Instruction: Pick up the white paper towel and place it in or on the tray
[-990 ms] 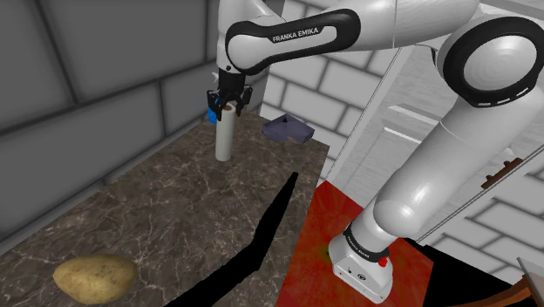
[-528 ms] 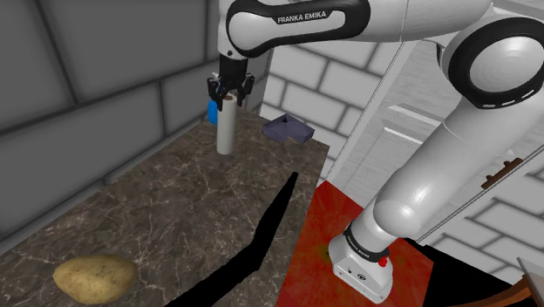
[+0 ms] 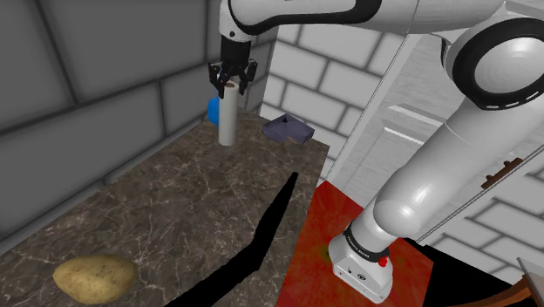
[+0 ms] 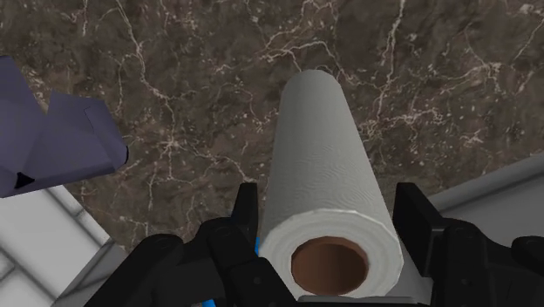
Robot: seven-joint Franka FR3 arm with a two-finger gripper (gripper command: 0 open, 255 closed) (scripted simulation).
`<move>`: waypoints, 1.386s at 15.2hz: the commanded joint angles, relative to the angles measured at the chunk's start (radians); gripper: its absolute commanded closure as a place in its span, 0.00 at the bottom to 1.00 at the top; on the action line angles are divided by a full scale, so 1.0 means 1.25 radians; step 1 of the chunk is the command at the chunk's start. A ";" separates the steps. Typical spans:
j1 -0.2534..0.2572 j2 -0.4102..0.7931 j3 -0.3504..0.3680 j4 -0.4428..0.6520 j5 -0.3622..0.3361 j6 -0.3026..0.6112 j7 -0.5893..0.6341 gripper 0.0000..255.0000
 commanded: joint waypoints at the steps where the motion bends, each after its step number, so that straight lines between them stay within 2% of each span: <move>1: -0.009 -0.009 -0.010 0.006 0.003 -0.013 -0.020 1.00; 11: -0.093 -0.067 -0.117 -0.008 0.014 -0.042 -0.217 1.00; 21: -0.174 -0.043 -0.224 0.073 0.014 -0.085 -0.408 1.00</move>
